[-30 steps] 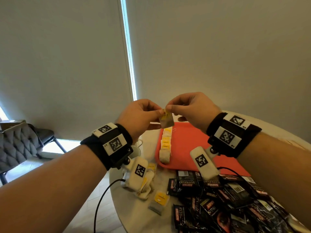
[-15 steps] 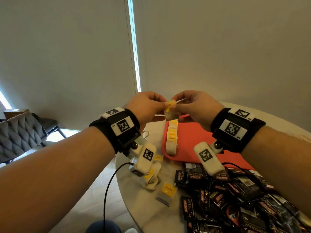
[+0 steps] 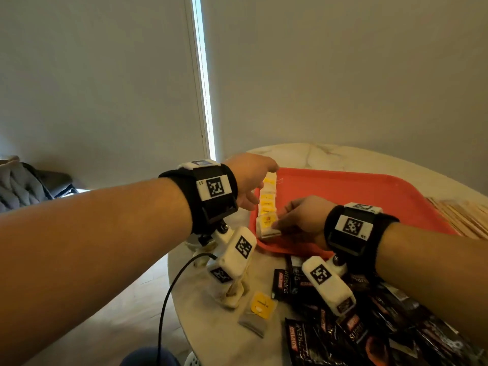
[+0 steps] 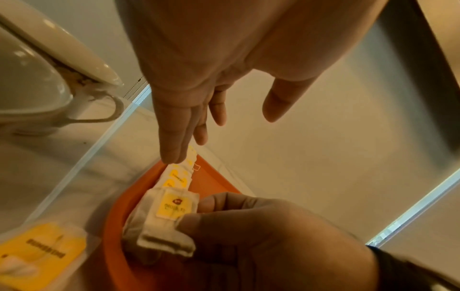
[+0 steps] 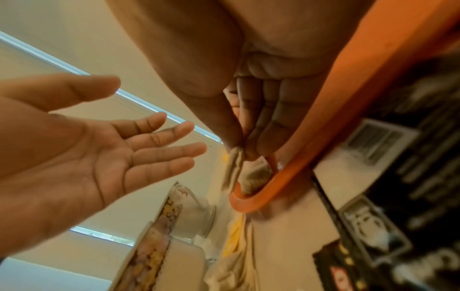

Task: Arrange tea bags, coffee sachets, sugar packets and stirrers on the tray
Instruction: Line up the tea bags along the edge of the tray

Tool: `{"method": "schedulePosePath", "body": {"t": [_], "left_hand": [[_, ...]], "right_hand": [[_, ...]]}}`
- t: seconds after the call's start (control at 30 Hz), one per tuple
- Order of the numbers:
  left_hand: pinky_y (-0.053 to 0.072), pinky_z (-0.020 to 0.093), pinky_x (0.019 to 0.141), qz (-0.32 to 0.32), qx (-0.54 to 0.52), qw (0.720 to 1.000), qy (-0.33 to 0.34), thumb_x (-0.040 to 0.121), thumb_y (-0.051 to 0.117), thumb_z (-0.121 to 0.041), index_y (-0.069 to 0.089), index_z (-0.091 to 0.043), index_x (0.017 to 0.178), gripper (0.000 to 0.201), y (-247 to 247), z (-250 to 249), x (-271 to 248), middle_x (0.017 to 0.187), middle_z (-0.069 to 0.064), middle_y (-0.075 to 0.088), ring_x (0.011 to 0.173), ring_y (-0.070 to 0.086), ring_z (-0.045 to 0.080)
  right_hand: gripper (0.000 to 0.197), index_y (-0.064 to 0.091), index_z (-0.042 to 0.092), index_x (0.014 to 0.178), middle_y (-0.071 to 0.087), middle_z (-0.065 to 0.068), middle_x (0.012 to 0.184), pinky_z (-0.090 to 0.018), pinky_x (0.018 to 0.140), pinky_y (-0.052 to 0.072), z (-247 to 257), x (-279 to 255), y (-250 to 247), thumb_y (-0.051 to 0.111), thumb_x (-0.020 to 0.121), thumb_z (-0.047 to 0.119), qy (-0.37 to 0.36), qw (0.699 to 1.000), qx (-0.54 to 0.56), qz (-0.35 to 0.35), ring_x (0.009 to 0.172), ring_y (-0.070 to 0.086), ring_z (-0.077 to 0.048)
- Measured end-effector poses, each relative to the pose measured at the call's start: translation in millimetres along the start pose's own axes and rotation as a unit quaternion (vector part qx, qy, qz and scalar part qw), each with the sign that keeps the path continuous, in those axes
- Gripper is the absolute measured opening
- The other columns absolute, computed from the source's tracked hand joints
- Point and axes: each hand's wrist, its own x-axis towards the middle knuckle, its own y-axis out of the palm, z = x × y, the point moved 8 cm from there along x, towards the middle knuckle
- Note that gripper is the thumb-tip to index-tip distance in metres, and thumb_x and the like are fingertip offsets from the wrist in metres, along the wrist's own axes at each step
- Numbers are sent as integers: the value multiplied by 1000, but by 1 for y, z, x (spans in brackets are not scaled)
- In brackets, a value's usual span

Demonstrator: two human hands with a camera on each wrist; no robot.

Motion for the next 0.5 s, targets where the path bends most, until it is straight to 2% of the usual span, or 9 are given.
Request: {"method": "schedulePosePath", "body": {"t": [0.17, 0.27, 0.33, 0.37, 0.43, 0.5], "left_hand": [[50, 58, 108, 15, 10, 999, -45, 107, 54, -38, 39, -10, 156, 58, 1, 7, 12, 149, 22, 52, 127, 56, 53], [49, 58, 107, 23, 23, 998, -59, 108, 53, -40, 37, -10, 157, 59, 2, 10, 16, 153, 23, 49, 131, 52, 56], [50, 56, 101, 27, 32, 997, -65, 108, 52, -41, 36, -11, 158, 61, 3, 12, 18, 153, 23, 49, 130, 52, 57], [51, 55, 96, 28, 37, 997, -68, 108, 52, -41, 35, -11, 159, 62, 4, 13, 19, 152, 23, 49, 130, 53, 57], [51, 55, 95, 34, 45, 996, -72, 107, 53, -42, 33, -11, 160, 64, 7, 16, 21, 153, 23, 48, 129, 53, 58], [49, 58, 101, 40, 51, 995, -73, 107, 53, -43, 30, -12, 162, 67, 10, 17, 23, 155, 23, 46, 130, 51, 60]], "right_hand": [[22, 75, 7, 89, 78, -15, 91, -50, 89, 60, -7, 7, 8, 90, 72, 9, 10, 1000, -22, 13, 93, 76, -32], [18, 74, 0, 96, 77, -19, 91, -40, 77, 64, -8, 3, 8, 83, 80, 4, 12, 1000, 10, 21, 80, 76, -28], [15, 73, -1, 98, 77, -19, 90, -36, 68, 62, -7, -2, 6, 79, 86, 5, 17, 999, 21, 23, 74, 74, -26], [12, 72, -1, 97, 77, -20, 90, -36, 68, 61, -8, -4, 4, 76, 88, 5, 22, 999, 26, 20, 74, 74, -27], [9, 70, -2, 96, 76, -24, 94, -41, 77, 62, -10, -6, 2, 73, 90, 4, 32, 998, 43, 16, 77, 73, -30], [11, 70, -5, 98, 75, -25, 97, -45, 86, 60, -12, -8, 2, 69, 93, 4, 41, 998, 51, 14, 80, 71, -32]]}}
